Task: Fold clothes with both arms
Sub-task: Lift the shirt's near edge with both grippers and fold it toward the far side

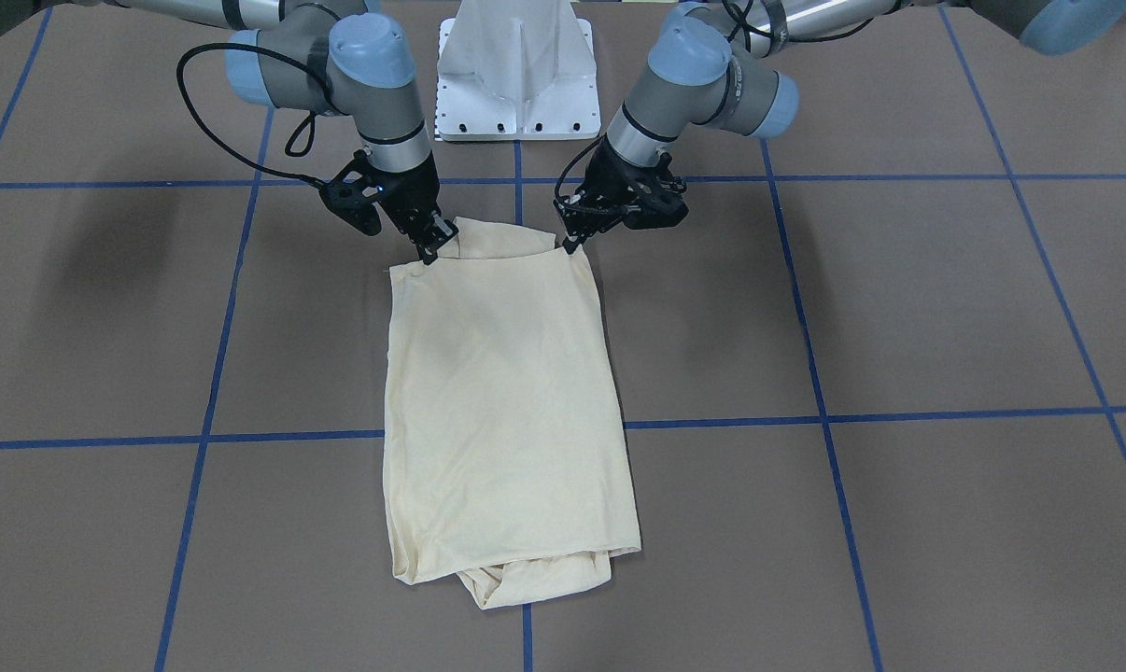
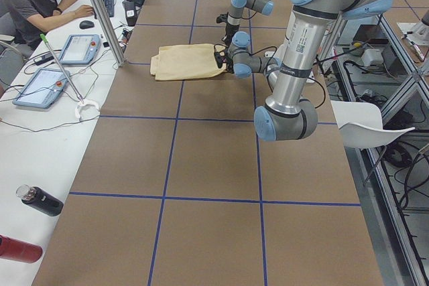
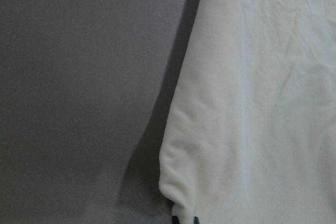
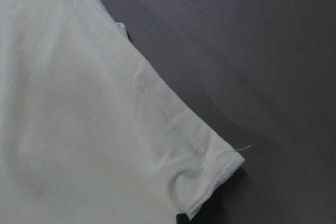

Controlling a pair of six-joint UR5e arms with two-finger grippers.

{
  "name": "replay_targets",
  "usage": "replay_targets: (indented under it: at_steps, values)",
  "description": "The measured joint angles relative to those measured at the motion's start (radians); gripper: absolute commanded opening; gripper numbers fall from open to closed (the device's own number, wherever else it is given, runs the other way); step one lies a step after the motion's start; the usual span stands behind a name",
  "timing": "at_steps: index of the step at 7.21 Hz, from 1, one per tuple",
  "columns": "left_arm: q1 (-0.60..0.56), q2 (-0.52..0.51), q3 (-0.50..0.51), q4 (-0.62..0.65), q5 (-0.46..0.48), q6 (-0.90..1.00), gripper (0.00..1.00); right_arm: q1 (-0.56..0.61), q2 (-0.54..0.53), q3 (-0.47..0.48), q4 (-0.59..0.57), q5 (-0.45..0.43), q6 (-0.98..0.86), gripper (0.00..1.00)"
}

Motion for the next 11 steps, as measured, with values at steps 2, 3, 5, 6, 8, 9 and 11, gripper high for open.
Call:
replay_targets:
  at_steps: [2, 3, 5, 6, 8, 9, 11]
  values:
    - [0.070, 0.023, -0.075, 0.066, 0.001, -0.001, 0.00, -0.043, -0.057, 0.081, 0.000, 0.025, 0.002, 0.00]
    - [0.102, 0.047, -0.113, 0.089, 0.003, -0.002, 0.00, -0.066, -0.098, 0.137, -0.005, 0.032, 0.004, 0.00]
    - [0.158, 0.075, -0.180, 0.168, 0.019, -0.003, 0.00, -0.105, -0.142, 0.238, -0.065, 0.036, 0.007, 0.00]
    - [0.171, 0.078, -0.205, 0.195, 0.024, -0.002, 0.00, -0.114, -0.139, 0.268, -0.095, 0.036, 0.007, 0.00]
    - [0.152, 0.074, -0.244, 0.211, 0.021, 0.009, 0.00, -0.080, -0.109, 0.268, -0.111, 0.035, -0.004, 0.00]
    - [0.116, 0.070, -0.261, 0.213, 0.016, 0.032, 0.00, -0.037, -0.088, 0.255, -0.112, 0.035, -0.026, 0.00]
    - [0.003, 0.064, -0.278, 0.215, -0.026, 0.081, 0.00, 0.080, -0.035, 0.221, -0.114, 0.036, -0.098, 0.00]
